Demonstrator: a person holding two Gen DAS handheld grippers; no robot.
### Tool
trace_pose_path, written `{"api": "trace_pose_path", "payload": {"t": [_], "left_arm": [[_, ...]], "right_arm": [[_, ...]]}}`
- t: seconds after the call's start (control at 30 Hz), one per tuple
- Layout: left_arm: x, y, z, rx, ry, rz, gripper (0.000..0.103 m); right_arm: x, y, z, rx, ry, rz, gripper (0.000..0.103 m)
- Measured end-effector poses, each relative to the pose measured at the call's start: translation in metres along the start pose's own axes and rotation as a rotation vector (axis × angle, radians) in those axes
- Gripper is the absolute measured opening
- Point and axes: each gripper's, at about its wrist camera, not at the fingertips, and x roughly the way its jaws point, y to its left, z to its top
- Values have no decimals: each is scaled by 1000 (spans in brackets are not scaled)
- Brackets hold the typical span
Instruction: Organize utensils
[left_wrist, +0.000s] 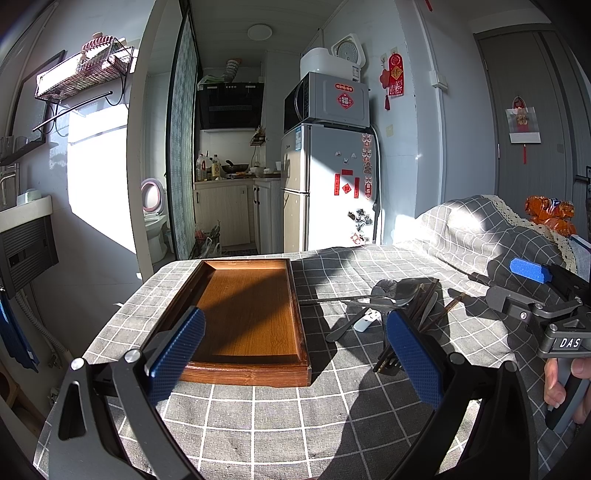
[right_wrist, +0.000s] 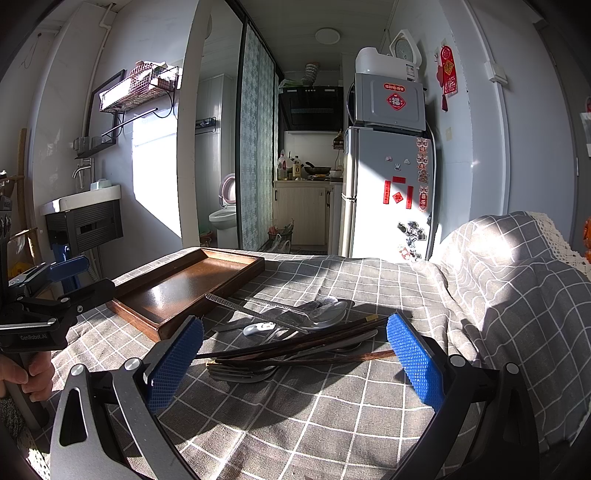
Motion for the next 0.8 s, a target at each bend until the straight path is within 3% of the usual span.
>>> {"api": "trace_pose_path", "payload": {"t": [0.47,0.8], "left_arm": [[2,0,-1,1,14,14,100],[45,-15,1,142,221,-145,100]], "right_arm": [[3,1,0,1,21,21,100],[4,-25,19,-46,165,17,100]]}}
